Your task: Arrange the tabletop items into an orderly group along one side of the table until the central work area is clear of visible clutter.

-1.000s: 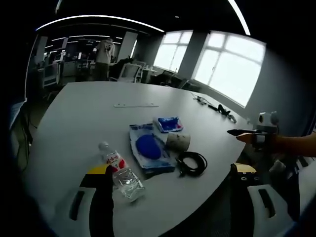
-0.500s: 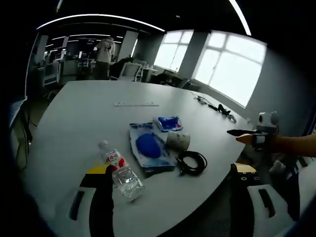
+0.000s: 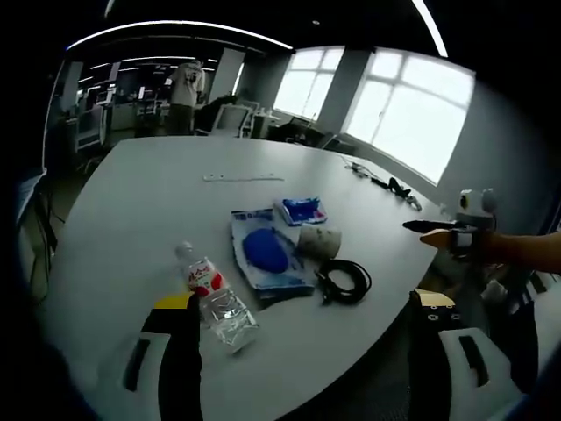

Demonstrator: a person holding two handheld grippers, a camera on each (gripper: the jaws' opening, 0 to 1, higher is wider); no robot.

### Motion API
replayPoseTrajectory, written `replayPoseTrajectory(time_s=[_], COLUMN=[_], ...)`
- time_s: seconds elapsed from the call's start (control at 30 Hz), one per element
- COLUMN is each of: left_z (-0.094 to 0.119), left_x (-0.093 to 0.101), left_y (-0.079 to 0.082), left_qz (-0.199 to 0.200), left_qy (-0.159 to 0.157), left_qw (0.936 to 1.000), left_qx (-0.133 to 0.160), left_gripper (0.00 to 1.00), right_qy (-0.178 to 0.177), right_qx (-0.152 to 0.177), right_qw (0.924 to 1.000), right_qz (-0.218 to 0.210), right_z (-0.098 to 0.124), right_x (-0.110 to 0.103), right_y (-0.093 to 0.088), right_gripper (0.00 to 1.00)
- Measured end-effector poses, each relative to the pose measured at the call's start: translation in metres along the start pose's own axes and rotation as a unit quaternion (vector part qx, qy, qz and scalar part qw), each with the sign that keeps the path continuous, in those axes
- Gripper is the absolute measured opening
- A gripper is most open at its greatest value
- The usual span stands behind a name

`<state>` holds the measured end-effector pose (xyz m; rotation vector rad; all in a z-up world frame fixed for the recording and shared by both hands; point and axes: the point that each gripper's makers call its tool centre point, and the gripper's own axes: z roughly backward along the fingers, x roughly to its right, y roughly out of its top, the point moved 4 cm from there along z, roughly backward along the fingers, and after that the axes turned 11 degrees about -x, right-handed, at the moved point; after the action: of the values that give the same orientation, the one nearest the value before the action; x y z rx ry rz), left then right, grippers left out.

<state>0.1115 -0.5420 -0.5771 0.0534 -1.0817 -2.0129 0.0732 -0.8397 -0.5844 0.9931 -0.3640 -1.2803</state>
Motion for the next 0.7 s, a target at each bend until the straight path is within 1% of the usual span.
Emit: replayPoseTrajectory(time_s=[0.2,0.3,0.47,0.7], left_z=[-0.005,-0.005,-0.006,-0.006], left_x=[-0.003,-0.005,-0.011,-0.019], left_y=[0.002,0.005,0.007,0.01], left_qz=[-0.001,-0.002,-0.008,-0.008], left_qy=[0.001,0.002,0.007,0.01], left_qw=[1.0,1.0,0.9999,0.9999], left_qx=[-0.005,-0.004,-0.01,-0.011], left_gripper=[1.0,1.0,1.0,1.0], right_qy=[0.006,0.008,0.01,0.014], right_qx=[-0.006,-0.003,0.001,-0.002], right_qw=[1.0,0.9999,0.9999,0.9998], right_qz=[0.004,0.005,0.01,0.014], right_z=[-0.004,-0.006,-0.009,-0.014], right_x=[-0.001,0.0,0.0,-0.002], right_y=[-0.001,0.004,0.01,0.011], right_gripper=[0.93,0.93,0.93,0.92])
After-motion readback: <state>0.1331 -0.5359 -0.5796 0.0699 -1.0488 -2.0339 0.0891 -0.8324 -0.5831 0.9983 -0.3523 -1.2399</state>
